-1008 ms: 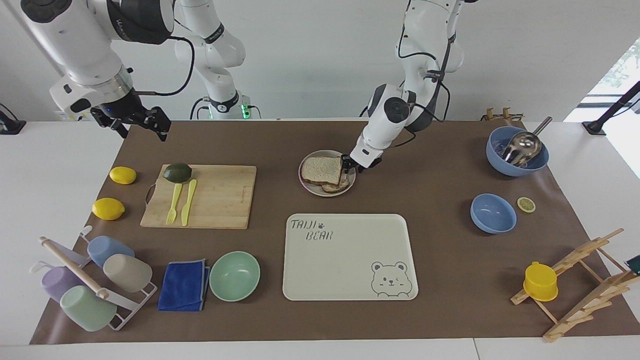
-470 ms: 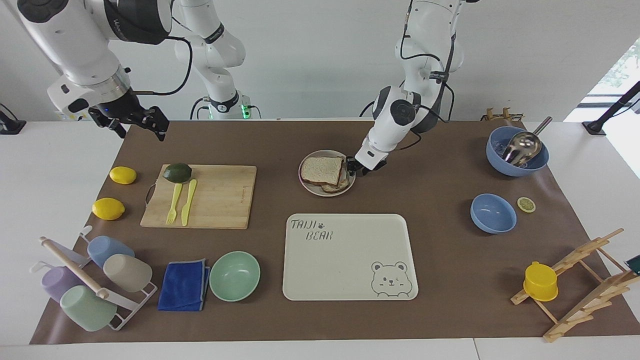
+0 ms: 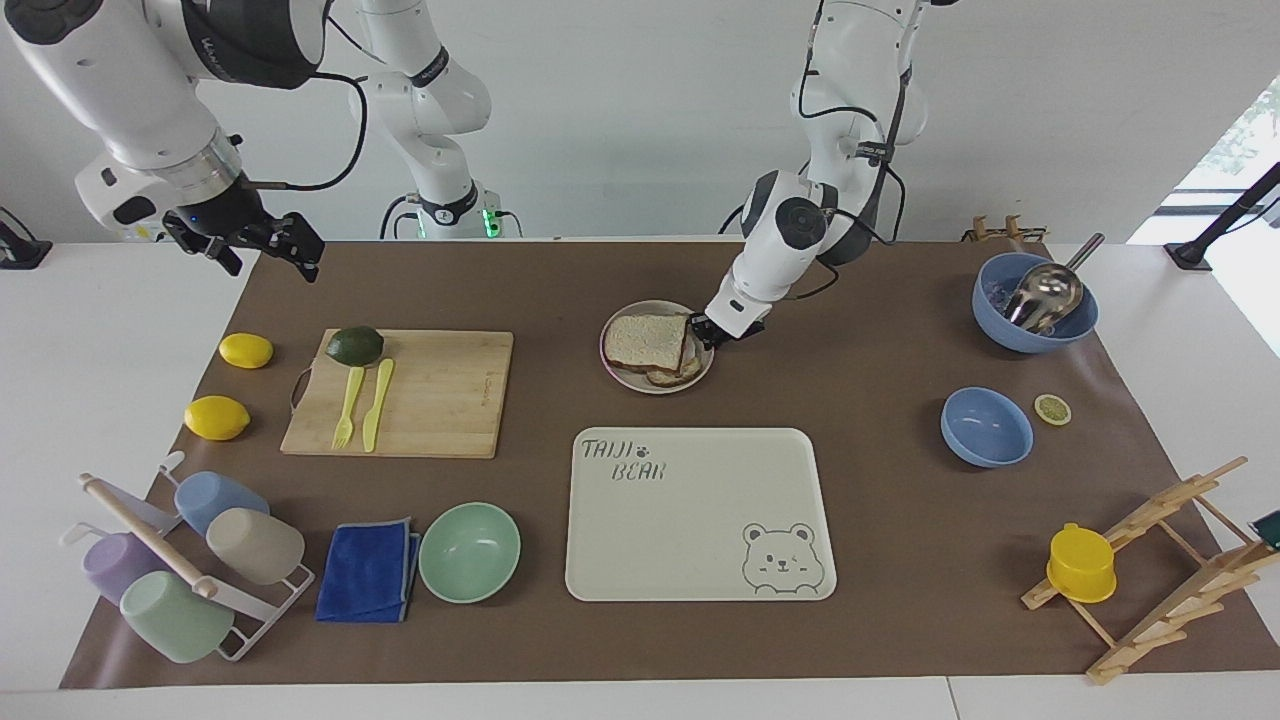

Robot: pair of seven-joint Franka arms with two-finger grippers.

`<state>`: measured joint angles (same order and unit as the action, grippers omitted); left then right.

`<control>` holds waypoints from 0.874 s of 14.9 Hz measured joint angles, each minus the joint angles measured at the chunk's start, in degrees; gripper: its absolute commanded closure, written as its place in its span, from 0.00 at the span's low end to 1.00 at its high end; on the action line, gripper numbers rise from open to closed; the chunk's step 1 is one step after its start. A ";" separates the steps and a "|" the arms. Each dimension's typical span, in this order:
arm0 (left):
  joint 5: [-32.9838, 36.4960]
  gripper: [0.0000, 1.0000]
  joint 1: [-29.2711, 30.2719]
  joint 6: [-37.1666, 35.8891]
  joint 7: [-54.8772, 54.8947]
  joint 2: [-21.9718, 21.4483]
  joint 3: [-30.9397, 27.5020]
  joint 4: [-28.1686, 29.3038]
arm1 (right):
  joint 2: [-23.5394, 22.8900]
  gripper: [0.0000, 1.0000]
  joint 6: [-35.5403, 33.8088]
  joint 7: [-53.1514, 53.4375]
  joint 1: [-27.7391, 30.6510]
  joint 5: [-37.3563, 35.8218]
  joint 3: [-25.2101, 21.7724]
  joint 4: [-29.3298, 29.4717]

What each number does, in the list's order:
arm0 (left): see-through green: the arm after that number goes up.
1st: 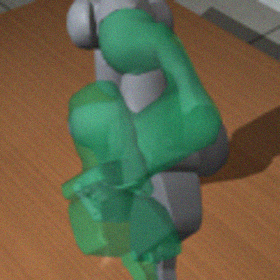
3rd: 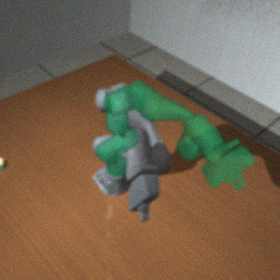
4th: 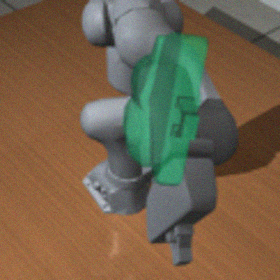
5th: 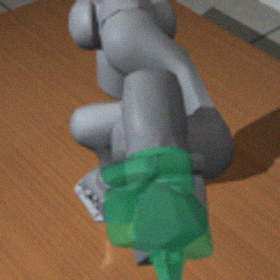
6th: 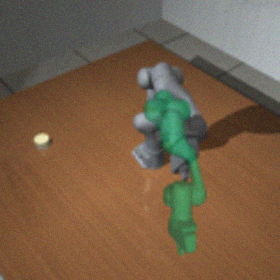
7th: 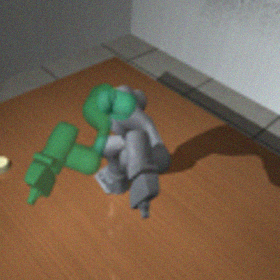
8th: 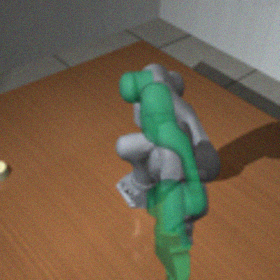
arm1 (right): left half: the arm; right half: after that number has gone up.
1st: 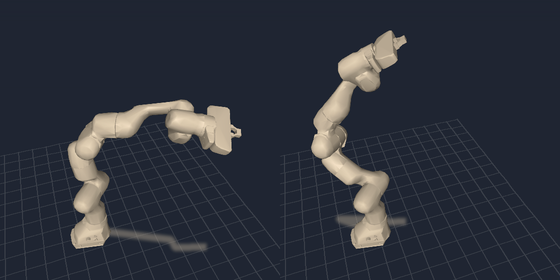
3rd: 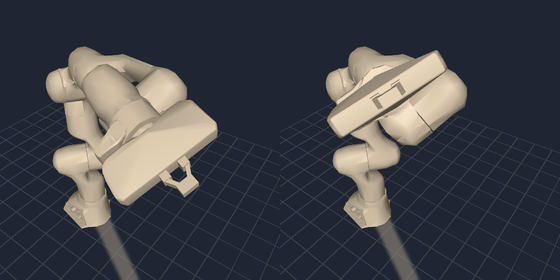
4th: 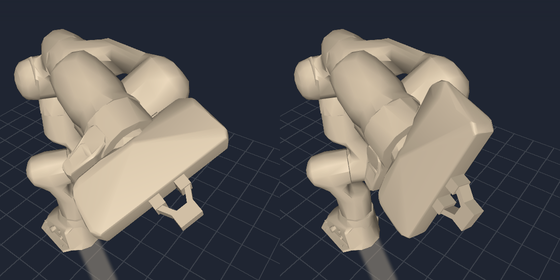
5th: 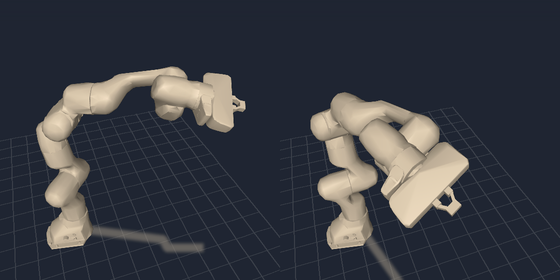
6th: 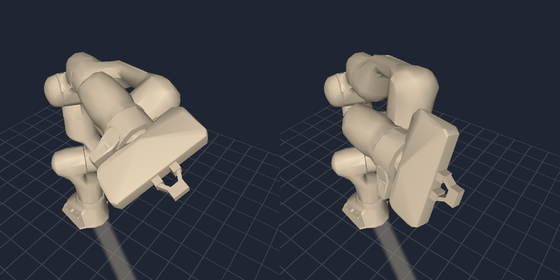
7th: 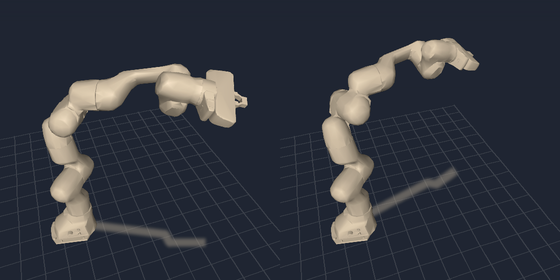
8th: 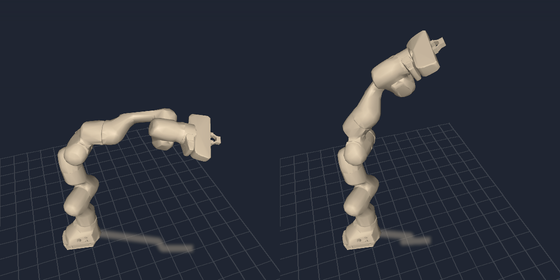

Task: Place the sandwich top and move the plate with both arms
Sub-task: 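Grasp the plate rim with the left gripper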

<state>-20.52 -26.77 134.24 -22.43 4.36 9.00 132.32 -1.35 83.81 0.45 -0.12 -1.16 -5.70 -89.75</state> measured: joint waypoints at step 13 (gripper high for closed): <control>-2.51 1.00 3.48 -4.66 4.16 -1.46 -0.69 -3.79 | -0.02 0.00 -0.01 -0.05 -0.46 0.11 0.03 0.00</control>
<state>-23.04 -23.29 129.58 -18.27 2.90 8.32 128.54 -1.37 83.79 0.40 -0.58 -1.06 -5.67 -89.75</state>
